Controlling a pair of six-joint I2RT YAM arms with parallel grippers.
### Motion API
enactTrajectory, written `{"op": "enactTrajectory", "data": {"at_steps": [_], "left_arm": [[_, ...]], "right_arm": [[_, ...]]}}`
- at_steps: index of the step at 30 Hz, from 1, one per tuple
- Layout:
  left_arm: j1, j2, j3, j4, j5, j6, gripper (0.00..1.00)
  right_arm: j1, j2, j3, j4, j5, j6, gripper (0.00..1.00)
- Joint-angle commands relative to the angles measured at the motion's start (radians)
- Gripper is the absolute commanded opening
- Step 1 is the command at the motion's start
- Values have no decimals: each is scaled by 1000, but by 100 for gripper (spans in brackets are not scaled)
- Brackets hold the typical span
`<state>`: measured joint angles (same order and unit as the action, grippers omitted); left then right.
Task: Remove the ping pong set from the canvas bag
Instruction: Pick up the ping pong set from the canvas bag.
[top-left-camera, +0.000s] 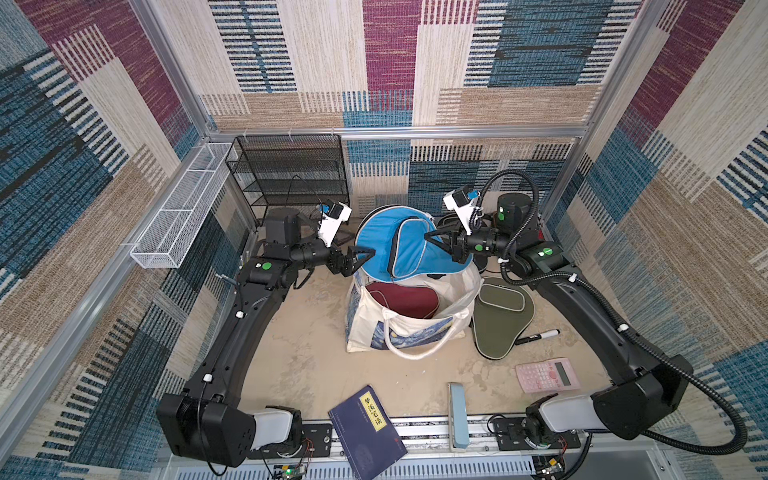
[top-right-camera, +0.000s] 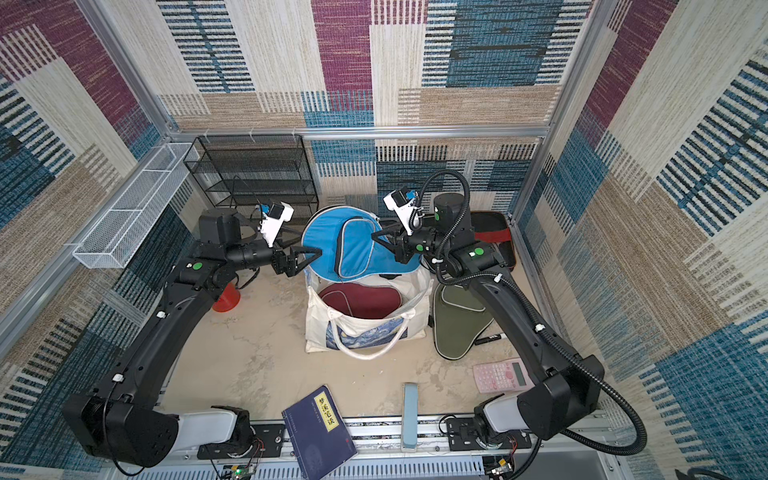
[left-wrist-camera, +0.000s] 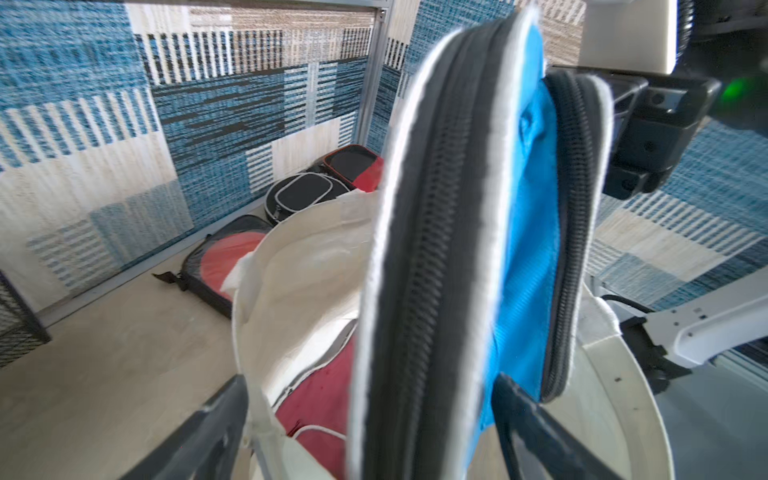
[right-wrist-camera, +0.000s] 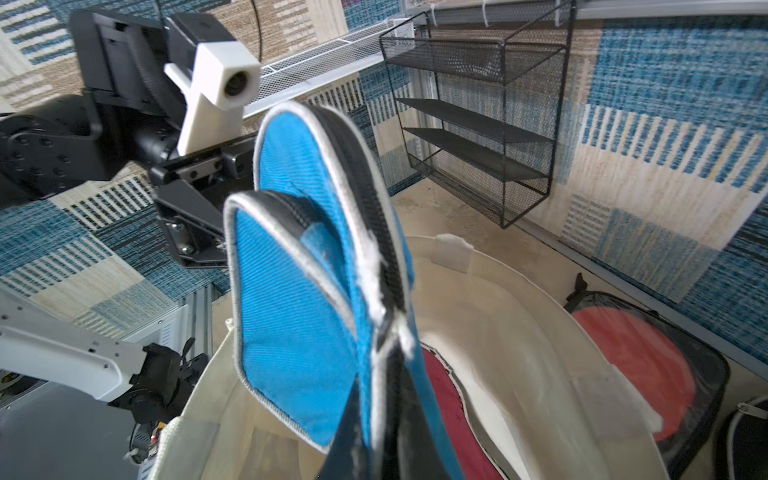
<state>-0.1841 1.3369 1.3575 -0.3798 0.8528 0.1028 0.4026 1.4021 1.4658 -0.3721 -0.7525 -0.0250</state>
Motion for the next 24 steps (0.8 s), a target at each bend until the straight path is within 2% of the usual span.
{"op": "enactTrajectory", "data": {"at_steps": [1,2,4,7,8,9,12,13,17,24], "left_arm": [[0,27,9,106,111,-65,62],[1,37,12,128,132,-85,44],[1,56,15,182,194,-130,21],[0,67,-9,313,277,-224,0],[0,66,-16,338,288,-238,0],[0,65,-19,347,297,-239,0],[0,65,-11,309,311,-202,0],[0,67,-3,282,319,-181,0],[0,80,42,149,350,-79,0],[0,141,171,-142,405,112,0]], "right_arm": [[-1,0,9,113,-111,-1,0],[-1,1,10,113,-122,-3,0],[-1,3,10,116,-133,-6,0],[-2,12,11,101,-153,-29,0],[-2,18,16,81,-157,-50,0],[-5,25,25,50,-160,-81,12],[-36,29,38,-45,-164,-203,84],[-54,23,34,-76,-159,-256,99],[-99,23,55,-192,-146,-433,99],[-131,131,177,-356,-226,-596,99]]}}
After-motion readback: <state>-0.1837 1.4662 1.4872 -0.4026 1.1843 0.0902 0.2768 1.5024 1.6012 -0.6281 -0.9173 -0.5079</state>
